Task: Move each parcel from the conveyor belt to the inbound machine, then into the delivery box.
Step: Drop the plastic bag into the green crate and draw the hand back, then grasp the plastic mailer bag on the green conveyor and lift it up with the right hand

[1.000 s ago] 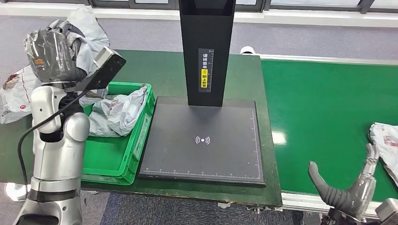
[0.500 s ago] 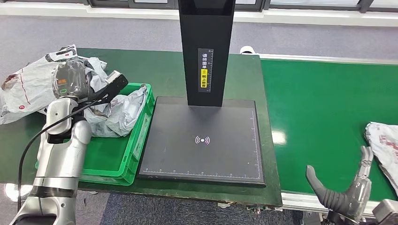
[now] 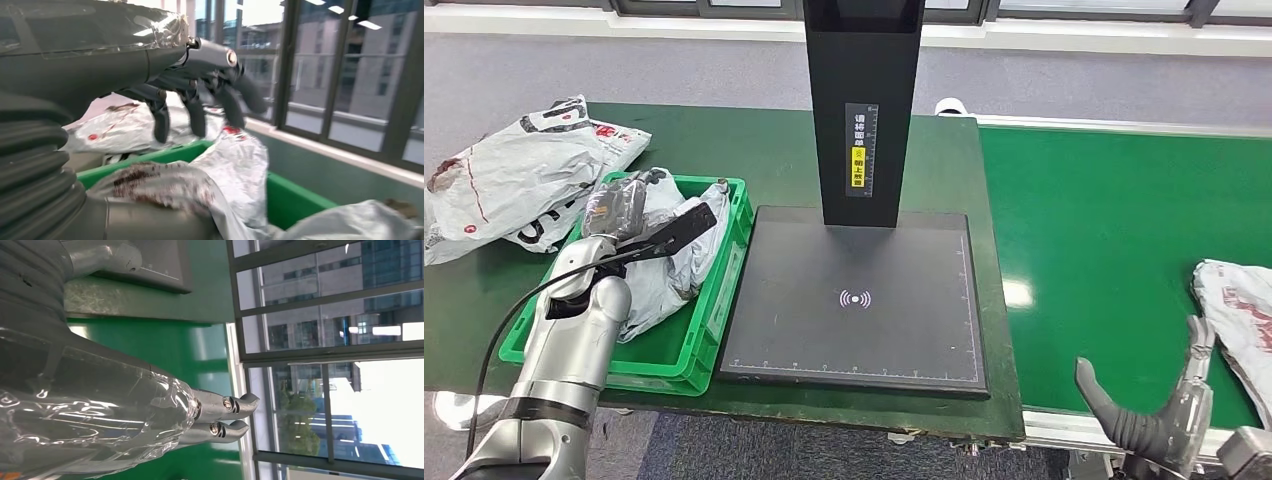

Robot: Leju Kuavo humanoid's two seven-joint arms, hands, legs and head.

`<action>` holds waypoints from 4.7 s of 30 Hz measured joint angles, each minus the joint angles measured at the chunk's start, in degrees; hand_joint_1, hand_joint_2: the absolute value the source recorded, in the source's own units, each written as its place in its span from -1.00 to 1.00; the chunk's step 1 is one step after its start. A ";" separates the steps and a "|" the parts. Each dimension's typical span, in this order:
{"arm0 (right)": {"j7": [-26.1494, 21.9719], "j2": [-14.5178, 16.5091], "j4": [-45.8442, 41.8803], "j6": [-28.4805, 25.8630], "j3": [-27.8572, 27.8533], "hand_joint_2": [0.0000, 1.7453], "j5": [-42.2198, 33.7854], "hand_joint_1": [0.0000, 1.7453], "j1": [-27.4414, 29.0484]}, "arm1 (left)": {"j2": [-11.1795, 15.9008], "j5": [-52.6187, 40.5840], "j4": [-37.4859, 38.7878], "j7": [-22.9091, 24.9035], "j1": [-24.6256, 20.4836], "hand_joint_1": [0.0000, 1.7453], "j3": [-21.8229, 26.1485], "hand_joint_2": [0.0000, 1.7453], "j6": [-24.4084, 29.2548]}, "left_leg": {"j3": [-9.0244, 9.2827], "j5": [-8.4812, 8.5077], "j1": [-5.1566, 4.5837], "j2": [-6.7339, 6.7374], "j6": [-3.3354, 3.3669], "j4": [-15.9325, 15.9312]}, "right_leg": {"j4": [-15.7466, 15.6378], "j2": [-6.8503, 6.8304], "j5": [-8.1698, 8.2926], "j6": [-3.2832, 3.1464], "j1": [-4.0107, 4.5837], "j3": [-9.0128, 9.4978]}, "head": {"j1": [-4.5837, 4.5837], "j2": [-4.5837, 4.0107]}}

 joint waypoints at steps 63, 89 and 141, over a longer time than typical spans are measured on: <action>22.37 -18.85 31.58 -7.98 -7.33 1.00 48.85 -1.00 -28.08 | -15.07 85.54 -31.78 -20.29 29.41 -1.00 -6.78 1.00 -31.65 | 0.06 -0.04 -0.21 0.18 0.26 0.07 | -0.04 0.12 0.17 0.31 -0.29 0.10 | 0.02 0.00; 18.96 -32.12 81.70 18.20 13.33 1.00 67.52 -1.00 -56.88 | -14.85 82.43 -11.01 -25.98 23.66 -1.00 -17.53 1.00 -38.44 | -0.06 0.12 -0.27 -0.08 0.44 0.08 | -0.04 -0.07 0.30 0.48 -0.36 0.06 | 0.02 0.00; 15.66 -34.36 82.91 15.79 -23.09 1.00 21.52 -1.00 -42.67 | -15.06 82.77 -15.77 -24.04 29.18 -1.00 -17.13 1.00 -33.87 | -0.18 0.03 -0.30 -0.32 0.55 0.08 | -0.08 -0.38 0.15 0.59 -0.38 0.06 | 0.02 0.00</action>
